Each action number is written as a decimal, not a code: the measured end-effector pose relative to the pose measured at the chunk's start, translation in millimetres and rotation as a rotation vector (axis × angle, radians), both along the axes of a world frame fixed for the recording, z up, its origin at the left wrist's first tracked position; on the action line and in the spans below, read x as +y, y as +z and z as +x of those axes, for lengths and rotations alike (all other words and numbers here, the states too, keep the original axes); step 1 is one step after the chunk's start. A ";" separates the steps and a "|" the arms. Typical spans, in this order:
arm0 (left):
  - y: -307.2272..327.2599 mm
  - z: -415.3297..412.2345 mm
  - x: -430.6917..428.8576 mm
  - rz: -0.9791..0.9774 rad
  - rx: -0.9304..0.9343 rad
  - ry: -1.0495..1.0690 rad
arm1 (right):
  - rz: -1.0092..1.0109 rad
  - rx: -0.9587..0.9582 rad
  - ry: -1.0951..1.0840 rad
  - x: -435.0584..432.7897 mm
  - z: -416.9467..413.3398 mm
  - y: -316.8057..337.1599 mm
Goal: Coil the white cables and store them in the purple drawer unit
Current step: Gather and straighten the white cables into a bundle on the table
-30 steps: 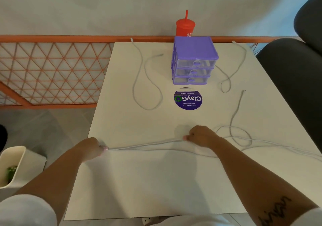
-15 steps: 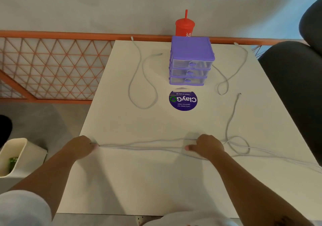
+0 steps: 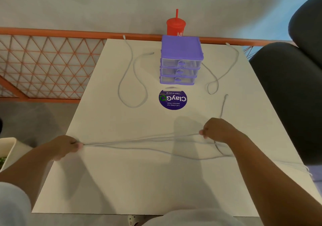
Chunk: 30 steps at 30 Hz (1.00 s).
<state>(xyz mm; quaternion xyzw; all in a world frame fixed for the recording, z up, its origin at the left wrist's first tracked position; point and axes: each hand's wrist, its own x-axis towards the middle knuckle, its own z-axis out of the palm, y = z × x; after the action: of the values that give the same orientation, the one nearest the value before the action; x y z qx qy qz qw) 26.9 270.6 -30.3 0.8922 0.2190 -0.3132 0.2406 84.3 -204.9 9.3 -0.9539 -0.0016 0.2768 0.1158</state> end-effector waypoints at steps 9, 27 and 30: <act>8.8 7.2 6.2 -0.093 0.000 -0.015 | -0.193 0.041 0.095 7.6 -34.0 -49.1; 20.5 16.7 13.3 -0.302 -0.071 0.017 | -0.222 0.231 0.001 10.7 -23.2 5.1; 14.2 20.2 14.3 -0.255 -0.083 0.000 | -0.145 0.355 -0.204 15.9 -36.0 -9.5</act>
<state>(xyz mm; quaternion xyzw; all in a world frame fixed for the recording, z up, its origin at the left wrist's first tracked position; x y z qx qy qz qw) 47.1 284.9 -16.2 0.8666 0.1674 -0.3012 0.3610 48.2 -189.0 -0.2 -0.8912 0.1351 0.4269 0.0727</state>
